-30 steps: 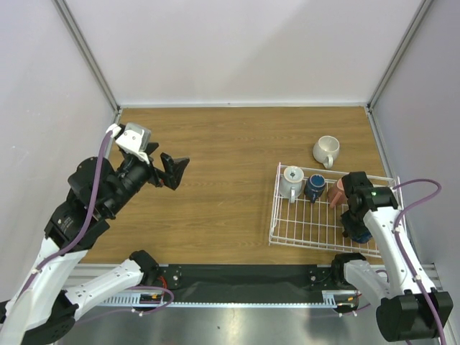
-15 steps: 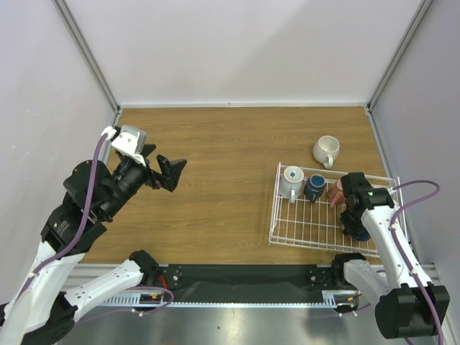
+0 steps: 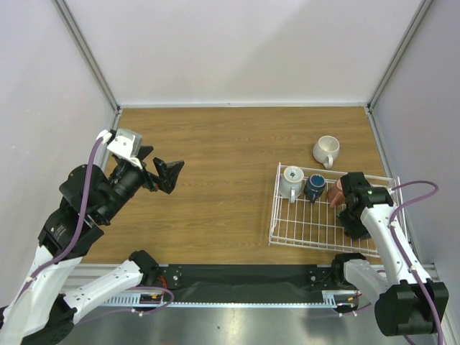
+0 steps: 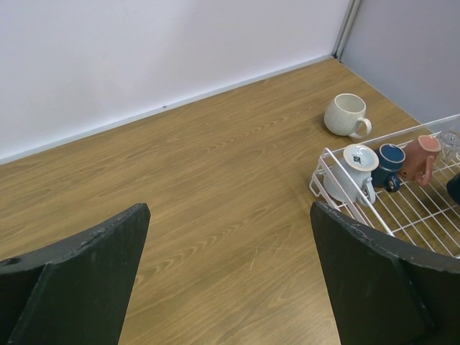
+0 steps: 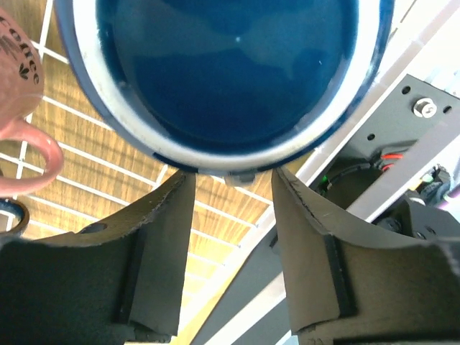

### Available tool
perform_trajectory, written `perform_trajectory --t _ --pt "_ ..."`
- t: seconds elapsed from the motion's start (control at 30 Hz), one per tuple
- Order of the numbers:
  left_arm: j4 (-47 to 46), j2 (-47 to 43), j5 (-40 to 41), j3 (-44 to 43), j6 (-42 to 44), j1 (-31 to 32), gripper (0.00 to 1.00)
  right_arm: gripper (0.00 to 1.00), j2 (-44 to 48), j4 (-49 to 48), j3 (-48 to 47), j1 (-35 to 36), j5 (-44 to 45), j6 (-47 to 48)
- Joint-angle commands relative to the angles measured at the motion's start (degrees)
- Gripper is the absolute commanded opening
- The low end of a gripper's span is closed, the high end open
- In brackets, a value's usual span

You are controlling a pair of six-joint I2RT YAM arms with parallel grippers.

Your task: Load the cups into the dish rack

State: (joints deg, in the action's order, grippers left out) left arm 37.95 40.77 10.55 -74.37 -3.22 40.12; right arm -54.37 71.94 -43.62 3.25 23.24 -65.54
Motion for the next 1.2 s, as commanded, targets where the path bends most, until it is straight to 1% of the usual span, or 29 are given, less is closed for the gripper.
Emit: perform_trajectory --t 0.0,0.1,0.3,0.43,0.5,0.53,0.57,0.63,0.67,0.7,0.77,0.83,0.87,0.97,1.0,1.03,1.1,1.13,1.17 --pt "-1.3 -0.52 0.79 0.54 -1.26 0.31 1.0 0.52 0.4 3.28 -4.01 -0.17 0.58 -1.17" --pt "-1.57 -0.52 0.7 0.8 -1.35 0.22 1.0 0.53 0.49 6.27 -6.65 -0.26 -0.48 -1.08" --pt "-2.01 -0.34 0.53 0.8 -1.35 0.22 1.0 0.54 1.28 11.98 -16.22 -0.26 -3.55 0.23" --pt "-1.92 -0.26 0.62 0.98 -1.43 0.31 1.0 0.54 -0.99 12.0 -23.87 -0.08 -6.8 5.14" --pt "-1.74 -0.08 0.62 1.07 -1.78 0.31 1.0 0.54 -2.66 9.03 -28.09 -0.17 -8.3 8.13" --pt "-1.57 0.01 0.09 1.15 -1.87 0.31 1.0 0.54 -4.85 7.96 -29.58 -0.08 -9.09 10.84" --pt "-1.57 -0.08 -0.35 1.24 -2.05 0.22 1.0 0.53 -6.26 6.73 -32.47 -0.08 -9.01 12.52" --pt "-1.31 0.18 -1.31 1.16 -2.58 0.31 1.0 0.53 -9.07 3.13 -35.3 -0.08 -8.57 15.08" --pt "-1.22 0.18 -1.58 1.16 -2.92 0.22 1.0 0.53 -12.66 1.72 -37.14 -0.08 -8.74 18.05" --pt "-1.13 0.18 -1.84 1.16 -3.1 0.22 0.99 0.53 -14.43 -0.99 -39.85 -0.17 -9.09 19.29" --pt "-0.87 0.1 -1.93 1.07 -3.63 0.31 1.0 0.53 -20.83 -2.33 -43.21 -0.17 -8.4 21.49" --pt "-0.51 -0.34 -2.02 1.24 -4.25 0.22 1.0 0.52 -25.15 -5.31 -46.9 -0.26 -8.13 23.08" --pt "-0.34 -0.43 -1.67 1.24 -4.94 0.31 1.0 0.52 -29.44 -6.8 -48.3 -0.61 -7.52 24.13" --pt "0.8 -1.13 -0.36 1.33 -6.18 0.31 1.0 0.52 -36.05 -8.31 -54.36 -1.22 -6.55 26.07" --pt "1.15 -1.31 0.35 1.42 -7.31 0.22 1.0 0.52 -40.16 -8.48 -55.86 -1.49 -6.37 27.21" --pt "2.03 -1.57 0.53 1.42 -7.76 0.22 1.0 0.52 -42.46 -8.14 -59.44 -1.84 -6.46 27.91" --pt "2.47 -2.45 0.09 1.42 -8.55 0.31 1.0 0.53 -46.16 -6.82 -62.63 -2.71 -6.19 29.23" --pt "2.91 -2.63 -0.17 1.33 -8.73 0.22 1.0 0.54 -49.22 -7.08 -63.95 -2.81 -6.63 31.07" --pt "3.26 -2.98 -0.44 1.16 -9.43 0.31 1.0 0.55 -50.38 -7.51 -65.53 -2.81 -7.16 31.78"
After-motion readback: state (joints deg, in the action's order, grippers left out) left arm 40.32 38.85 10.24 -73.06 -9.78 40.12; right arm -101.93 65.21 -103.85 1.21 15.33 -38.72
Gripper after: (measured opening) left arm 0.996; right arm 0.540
